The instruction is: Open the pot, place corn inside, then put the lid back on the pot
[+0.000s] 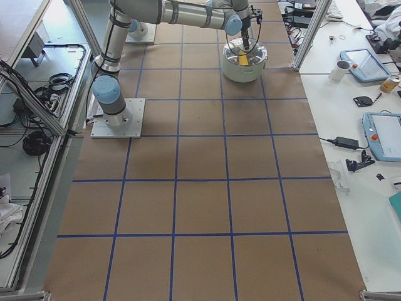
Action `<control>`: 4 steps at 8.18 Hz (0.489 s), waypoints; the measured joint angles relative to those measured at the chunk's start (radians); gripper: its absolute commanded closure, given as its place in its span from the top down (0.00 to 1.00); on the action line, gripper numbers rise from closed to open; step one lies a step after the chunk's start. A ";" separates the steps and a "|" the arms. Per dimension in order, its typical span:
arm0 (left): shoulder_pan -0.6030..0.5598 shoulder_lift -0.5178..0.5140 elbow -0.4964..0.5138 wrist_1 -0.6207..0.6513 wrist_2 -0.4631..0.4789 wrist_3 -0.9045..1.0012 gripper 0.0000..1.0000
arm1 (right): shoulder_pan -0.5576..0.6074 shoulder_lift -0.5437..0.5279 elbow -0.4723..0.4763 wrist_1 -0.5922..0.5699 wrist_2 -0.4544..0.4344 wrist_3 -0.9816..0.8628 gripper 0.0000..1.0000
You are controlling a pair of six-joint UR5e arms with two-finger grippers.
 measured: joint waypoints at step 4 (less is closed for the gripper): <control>0.000 0.001 0.000 0.000 -0.004 0.001 1.00 | 0.000 -0.001 0.000 -0.001 0.004 0.012 1.00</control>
